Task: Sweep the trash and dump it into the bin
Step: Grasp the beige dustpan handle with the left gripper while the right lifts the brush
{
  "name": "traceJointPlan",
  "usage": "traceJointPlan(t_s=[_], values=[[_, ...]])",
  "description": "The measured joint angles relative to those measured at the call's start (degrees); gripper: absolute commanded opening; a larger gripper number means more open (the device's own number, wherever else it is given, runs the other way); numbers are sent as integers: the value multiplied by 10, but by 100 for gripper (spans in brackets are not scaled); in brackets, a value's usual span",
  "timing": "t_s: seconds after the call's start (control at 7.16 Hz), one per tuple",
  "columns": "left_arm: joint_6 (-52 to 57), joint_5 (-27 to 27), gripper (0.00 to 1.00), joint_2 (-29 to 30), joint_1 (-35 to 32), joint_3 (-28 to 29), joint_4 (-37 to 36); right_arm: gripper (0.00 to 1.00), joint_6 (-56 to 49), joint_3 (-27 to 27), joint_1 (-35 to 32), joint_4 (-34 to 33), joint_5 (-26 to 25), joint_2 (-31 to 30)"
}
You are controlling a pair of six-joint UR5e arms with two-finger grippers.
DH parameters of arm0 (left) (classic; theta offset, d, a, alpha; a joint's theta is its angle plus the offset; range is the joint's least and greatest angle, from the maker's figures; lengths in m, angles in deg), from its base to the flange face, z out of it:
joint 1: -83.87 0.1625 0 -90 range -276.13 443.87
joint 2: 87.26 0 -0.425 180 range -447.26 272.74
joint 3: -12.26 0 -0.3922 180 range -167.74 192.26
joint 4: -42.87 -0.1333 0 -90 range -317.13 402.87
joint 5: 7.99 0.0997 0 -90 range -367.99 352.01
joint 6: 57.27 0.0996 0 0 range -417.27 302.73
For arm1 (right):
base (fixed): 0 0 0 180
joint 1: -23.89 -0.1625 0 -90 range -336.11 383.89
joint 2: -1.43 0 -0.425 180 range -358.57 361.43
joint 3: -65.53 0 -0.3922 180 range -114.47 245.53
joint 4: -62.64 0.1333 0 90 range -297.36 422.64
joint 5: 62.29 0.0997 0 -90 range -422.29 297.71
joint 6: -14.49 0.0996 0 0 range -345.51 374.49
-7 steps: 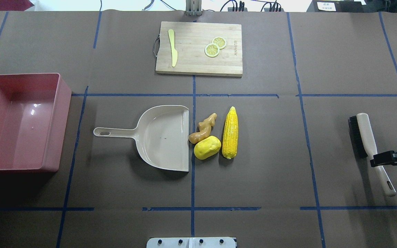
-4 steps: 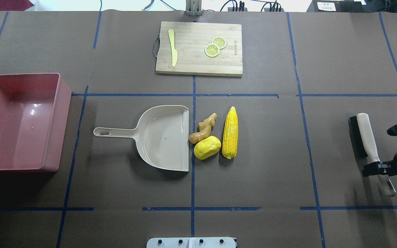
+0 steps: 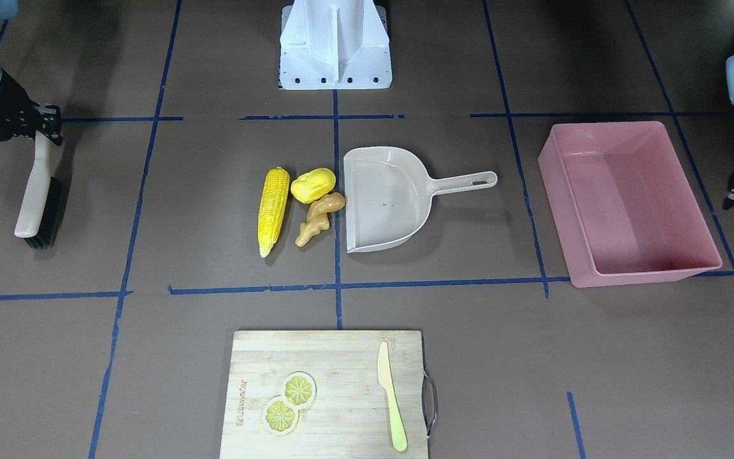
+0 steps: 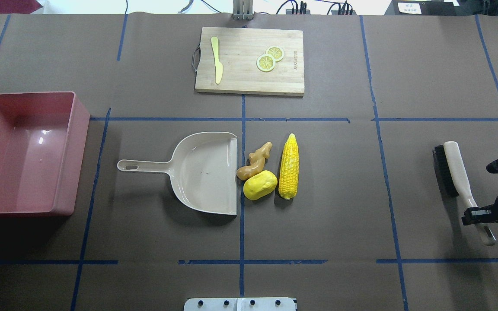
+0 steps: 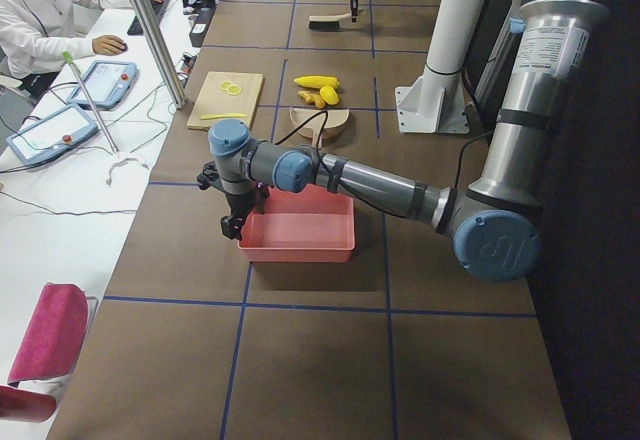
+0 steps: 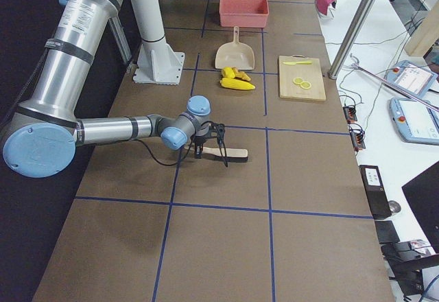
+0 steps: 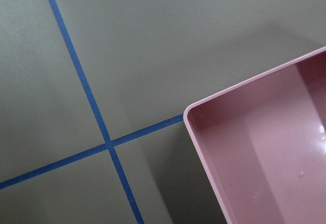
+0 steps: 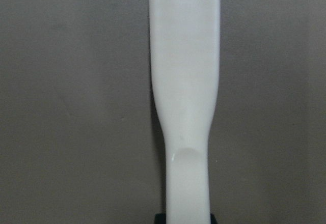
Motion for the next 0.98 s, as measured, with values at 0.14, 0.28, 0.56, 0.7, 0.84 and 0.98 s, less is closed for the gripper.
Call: traceJointPlan(t_s=[0.14,0.28,0.56,0.7,0.84,0.98], values=[[-1,1,99,0,36,-22,43,0,-1,-16,0,0,8,4],[-6,4,99,4,79,-50,77,0,-1,-31,0,-1,20,13],[-40,19,100,40,175,-87,112,0,-1,-46,7,-2,28,36],[-57,54,100,61,219,-102,115,1,-1,-47,12,-3,26,49],[-70,98,100,72,259,-115,115,0,-1,-48,20,-3,21,62],[-76,132,100,77,291,-121,116,0,-1,-49,33,-5,9,77]])
